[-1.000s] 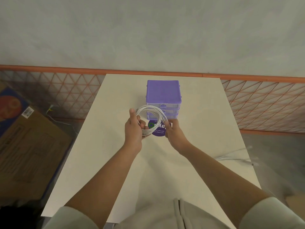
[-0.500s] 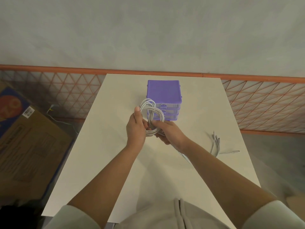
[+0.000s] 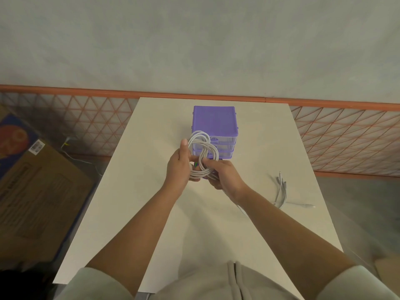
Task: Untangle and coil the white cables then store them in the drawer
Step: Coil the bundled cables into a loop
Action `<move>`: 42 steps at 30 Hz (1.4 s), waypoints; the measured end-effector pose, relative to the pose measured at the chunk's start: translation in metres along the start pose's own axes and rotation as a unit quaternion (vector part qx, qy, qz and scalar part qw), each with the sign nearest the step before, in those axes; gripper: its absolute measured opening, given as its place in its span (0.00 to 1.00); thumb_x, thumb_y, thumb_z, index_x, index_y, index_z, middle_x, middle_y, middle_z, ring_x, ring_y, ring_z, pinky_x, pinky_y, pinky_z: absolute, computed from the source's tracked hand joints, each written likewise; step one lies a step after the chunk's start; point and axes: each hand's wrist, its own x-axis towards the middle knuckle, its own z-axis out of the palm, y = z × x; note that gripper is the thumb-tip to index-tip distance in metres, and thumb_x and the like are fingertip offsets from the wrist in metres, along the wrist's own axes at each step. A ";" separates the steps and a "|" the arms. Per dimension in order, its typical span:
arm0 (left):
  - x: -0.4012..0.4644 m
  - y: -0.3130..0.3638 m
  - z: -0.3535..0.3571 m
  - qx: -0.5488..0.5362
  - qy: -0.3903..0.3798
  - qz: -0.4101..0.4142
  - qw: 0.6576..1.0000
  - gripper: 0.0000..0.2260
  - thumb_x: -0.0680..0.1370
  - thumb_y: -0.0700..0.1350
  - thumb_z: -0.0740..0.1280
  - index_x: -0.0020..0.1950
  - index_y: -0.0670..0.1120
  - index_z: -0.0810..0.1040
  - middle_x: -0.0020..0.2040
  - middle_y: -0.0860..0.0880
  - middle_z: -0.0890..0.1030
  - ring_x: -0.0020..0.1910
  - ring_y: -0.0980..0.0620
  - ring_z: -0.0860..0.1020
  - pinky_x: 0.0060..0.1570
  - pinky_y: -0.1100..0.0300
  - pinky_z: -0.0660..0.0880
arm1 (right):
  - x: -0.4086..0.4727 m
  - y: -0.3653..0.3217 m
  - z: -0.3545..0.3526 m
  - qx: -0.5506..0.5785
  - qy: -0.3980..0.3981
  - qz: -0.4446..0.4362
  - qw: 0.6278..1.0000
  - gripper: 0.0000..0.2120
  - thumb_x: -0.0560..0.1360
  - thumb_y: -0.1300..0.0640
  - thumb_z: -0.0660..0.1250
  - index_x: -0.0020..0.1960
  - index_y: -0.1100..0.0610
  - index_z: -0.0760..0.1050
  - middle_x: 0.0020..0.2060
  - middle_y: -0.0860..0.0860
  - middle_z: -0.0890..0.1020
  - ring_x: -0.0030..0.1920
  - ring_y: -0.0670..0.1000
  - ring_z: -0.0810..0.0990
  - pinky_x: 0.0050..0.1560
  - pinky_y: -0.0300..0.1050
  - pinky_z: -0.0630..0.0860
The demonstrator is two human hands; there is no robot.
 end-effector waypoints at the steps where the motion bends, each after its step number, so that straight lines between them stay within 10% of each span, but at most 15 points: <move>1: -0.001 0.000 -0.001 -0.003 -0.005 0.011 1.000 0.19 0.83 0.60 0.51 0.42 0.52 0.72 0.43 0.50 0.85 0.31 0.50 0.83 0.27 0.59 0.78 | 0.001 0.001 0.000 0.004 -0.001 0.009 1.000 0.17 0.79 0.53 0.63 0.49 0.68 0.78 0.28 0.50 0.73 0.25 0.47 0.63 0.23 0.35 0.60; 7: 0.002 -0.005 -0.003 0.010 0.024 0.055 0.998 0.18 0.84 0.59 0.51 0.38 0.54 0.70 0.43 0.49 0.86 0.29 0.57 0.78 0.33 0.61 0.74 | 0.004 -0.001 0.003 0.049 0.057 0.049 0.996 0.18 0.74 0.54 0.73 0.55 0.62 0.70 0.39 0.59 0.79 0.29 0.54 0.76 0.28 0.45 0.75; 11: 0.006 -0.015 0.000 0.043 0.055 0.053 0.996 0.19 0.83 0.60 0.50 0.43 0.53 0.74 0.42 0.53 0.85 0.33 0.56 0.79 0.39 0.61 0.73 | 0.008 0.003 0.009 -0.122 0.177 -0.119 0.969 0.15 0.71 0.58 0.75 0.46 0.49 0.70 0.54 0.50 0.72 0.47 0.54 0.80 0.47 0.55 0.81; 18: 0.002 -0.019 0.002 0.066 0.091 0.092 0.989 0.22 0.83 0.59 0.51 0.53 0.46 0.78 0.42 0.54 0.83 0.42 0.61 0.79 0.41 0.67 0.72 | 0.001 0.001 0.007 -0.576 0.246 -0.231 0.745 0.18 0.73 0.32 0.62 0.46 0.44 0.82 0.58 0.49 0.74 0.57 0.54 0.73 0.49 0.53 0.73; 21: 0.001 -0.022 0.003 0.075 0.094 0.105 0.987 0.22 0.83 0.59 0.52 0.53 0.44 0.78 0.41 0.55 0.83 0.41 0.58 0.80 0.43 0.62 0.74 | 0.002 -0.002 0.010 -0.573 0.196 -0.160 0.779 0.17 0.74 0.34 0.64 0.44 0.46 0.82 0.59 0.46 0.71 0.60 0.52 0.69 0.51 0.51 0.69; 24: 0.003 -0.022 0.002 0.114 0.102 0.137 0.979 0.23 0.83 0.58 0.51 0.49 0.44 0.79 0.38 0.57 0.82 0.39 0.54 0.80 0.41 0.58 0.75 | 0.011 -0.006 0.011 -0.433 0.126 -0.040 0.892 0.15 0.72 0.38 0.68 0.41 0.48 0.83 0.58 0.42 0.69 0.61 0.49 0.64 0.59 0.50 0.66; 28: 0.009 -0.022 -0.001 0.152 0.115 0.136 0.972 0.23 0.82 0.60 0.53 0.38 0.45 0.74 0.32 0.52 0.77 0.36 0.47 0.77 0.42 0.51 0.76 | 0.019 -0.007 0.015 -0.192 0.095 0.045 0.976 0.15 0.66 0.41 0.73 0.36 0.54 0.85 0.49 0.54 0.82 0.57 0.56 0.78 0.61 0.57 0.75; 32: 0.007 -0.026 -0.002 0.117 0.095 0.103 0.983 0.25 0.82 0.61 0.55 0.35 0.44 0.71 0.27 0.50 0.75 0.28 0.52 0.74 0.36 0.55 0.74 | 0.013 -0.019 0.006 -0.103 0.044 0.135 0.985 0.09 0.71 0.47 0.74 0.45 0.53 0.82 0.53 0.53 0.84 0.56 0.53 0.80 0.49 0.46 0.70; 42: 0.006 -0.031 -0.001 0.148 0.094 0.132 0.976 0.24 0.82 0.61 0.54 0.35 0.46 0.70 0.29 0.47 0.75 0.34 0.42 0.77 0.39 0.45 0.76 | 0.008 -0.043 -0.003 0.041 0.008 0.255 0.966 0.10 0.75 0.48 0.71 0.38 0.52 0.80 0.44 0.47 0.81 0.47 0.49 0.77 0.57 0.50 0.64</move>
